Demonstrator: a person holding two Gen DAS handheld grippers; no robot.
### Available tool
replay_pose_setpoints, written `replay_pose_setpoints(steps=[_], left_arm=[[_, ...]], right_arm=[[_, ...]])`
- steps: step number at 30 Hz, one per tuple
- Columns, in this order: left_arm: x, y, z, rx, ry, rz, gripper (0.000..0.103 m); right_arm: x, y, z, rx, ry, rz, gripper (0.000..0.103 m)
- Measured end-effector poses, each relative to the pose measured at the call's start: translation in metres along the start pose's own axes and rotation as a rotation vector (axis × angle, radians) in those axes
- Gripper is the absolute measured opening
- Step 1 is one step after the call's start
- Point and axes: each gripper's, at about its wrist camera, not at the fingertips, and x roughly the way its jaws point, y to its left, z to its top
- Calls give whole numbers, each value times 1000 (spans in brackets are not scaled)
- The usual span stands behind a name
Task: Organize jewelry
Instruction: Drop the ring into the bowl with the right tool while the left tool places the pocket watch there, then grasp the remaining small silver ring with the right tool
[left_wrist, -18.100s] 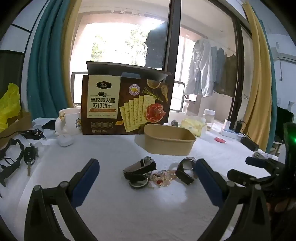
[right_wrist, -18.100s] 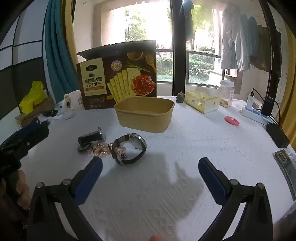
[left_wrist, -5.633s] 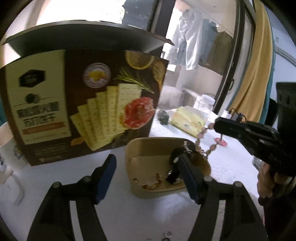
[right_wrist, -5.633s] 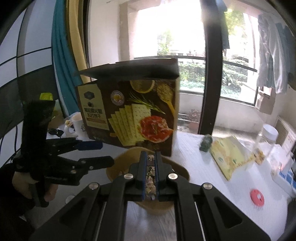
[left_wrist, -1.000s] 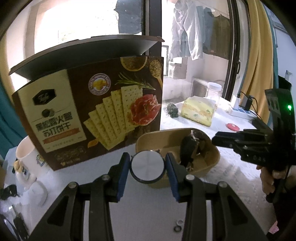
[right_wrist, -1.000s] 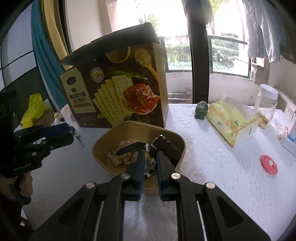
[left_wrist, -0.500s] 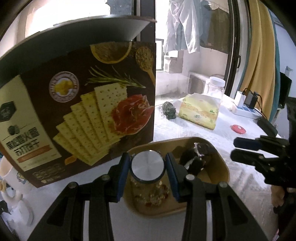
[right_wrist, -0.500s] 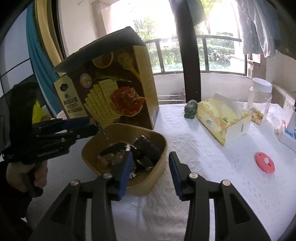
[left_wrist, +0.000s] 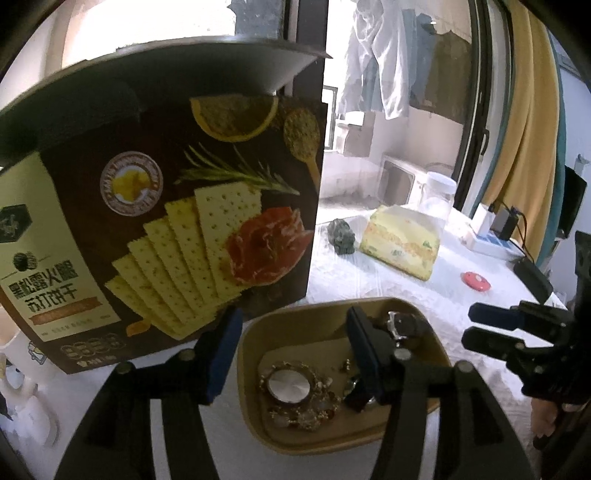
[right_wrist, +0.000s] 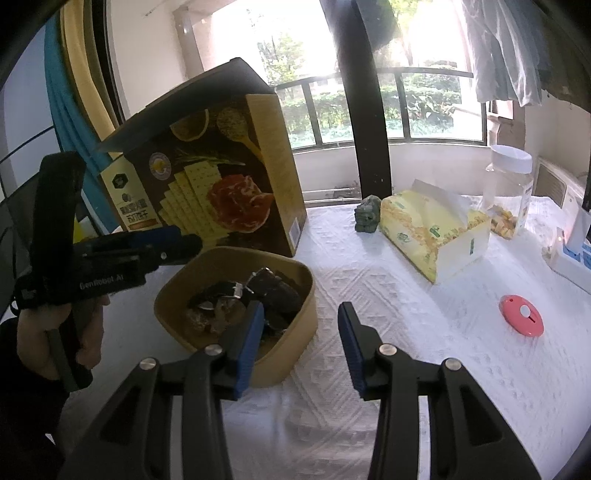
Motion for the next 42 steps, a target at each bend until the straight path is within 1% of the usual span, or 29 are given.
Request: replay_pose_setpoints(steps=[5,12,19,27,30,33,34,38,42], left_arm=[[-15,3,-4,-5,-13,6,59],[-41,10,-19,-30,-27,13,60],[-72,19,-43,-46,-40,10,60],[-96,34,-76,-85,-40,10,60],[-104,44,-93,-110,-31,12,60],[-104,51,-108,-136,-6,10,60],[-103,55,-115,-146,13,13,60],[-104,64,-135,-176,44,15,60],[-105,78,-149,-210,56,19,60]], right_arm=[[-3,7,-1,-8,2,4,40],[-11,31,-5,-41,4,14,40],[-26,58,-12,-74,4,6,40],[-34,86,-26,-108,28,0,40],[-31,100,-35,-126,53,3,40],[-25,112,-44,-145,83,9,40],[-23,117,-48,-152,97,13,40],[-8,133,-65,-154,157,25,40],[8,148,-82,-163,218,42,40]])
